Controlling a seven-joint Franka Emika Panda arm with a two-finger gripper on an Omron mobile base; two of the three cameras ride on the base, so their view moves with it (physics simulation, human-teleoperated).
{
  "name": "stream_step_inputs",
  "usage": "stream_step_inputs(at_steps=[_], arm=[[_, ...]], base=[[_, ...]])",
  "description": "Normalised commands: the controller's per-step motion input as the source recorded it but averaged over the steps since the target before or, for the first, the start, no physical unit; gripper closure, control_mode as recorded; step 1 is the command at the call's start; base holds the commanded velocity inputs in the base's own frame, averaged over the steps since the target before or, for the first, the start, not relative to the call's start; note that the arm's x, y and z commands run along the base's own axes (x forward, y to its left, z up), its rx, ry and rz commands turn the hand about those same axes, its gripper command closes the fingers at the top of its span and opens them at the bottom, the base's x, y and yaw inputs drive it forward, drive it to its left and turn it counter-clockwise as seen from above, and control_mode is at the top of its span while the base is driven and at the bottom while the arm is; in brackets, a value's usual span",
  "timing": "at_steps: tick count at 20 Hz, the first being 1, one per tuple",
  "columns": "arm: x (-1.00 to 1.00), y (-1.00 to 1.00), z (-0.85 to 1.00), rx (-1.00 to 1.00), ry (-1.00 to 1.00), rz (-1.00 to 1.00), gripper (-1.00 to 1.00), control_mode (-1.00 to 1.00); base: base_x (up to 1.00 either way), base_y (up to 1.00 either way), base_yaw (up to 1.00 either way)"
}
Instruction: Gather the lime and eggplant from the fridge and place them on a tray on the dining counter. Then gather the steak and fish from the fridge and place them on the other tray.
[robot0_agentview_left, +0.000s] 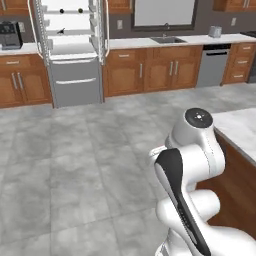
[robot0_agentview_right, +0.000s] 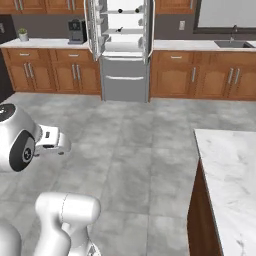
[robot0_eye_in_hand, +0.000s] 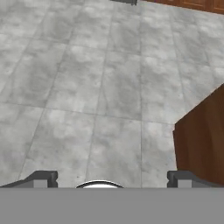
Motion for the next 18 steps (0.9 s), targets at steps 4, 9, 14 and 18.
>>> stream_step_inputs(at_steps=[4,9,14,18], arm=[[0.00,0.00,0.00,0.00,0.00,0.00,-1.00,1.00],[0.00,0.00,0.00,0.00,0.00,0.00,-1.00,1.00],[0.00,0.00,0.00,0.00,0.00,0.00,-1.00,1.00],[0.00,0.00,0.00,0.00,0.00,0.00,-1.00,1.00]], base=[[1.00,0.15,-0.04],[1.00,0.40,-0.07],[1.00,0.61,-0.08],[1.00,0.49,-0.03]])
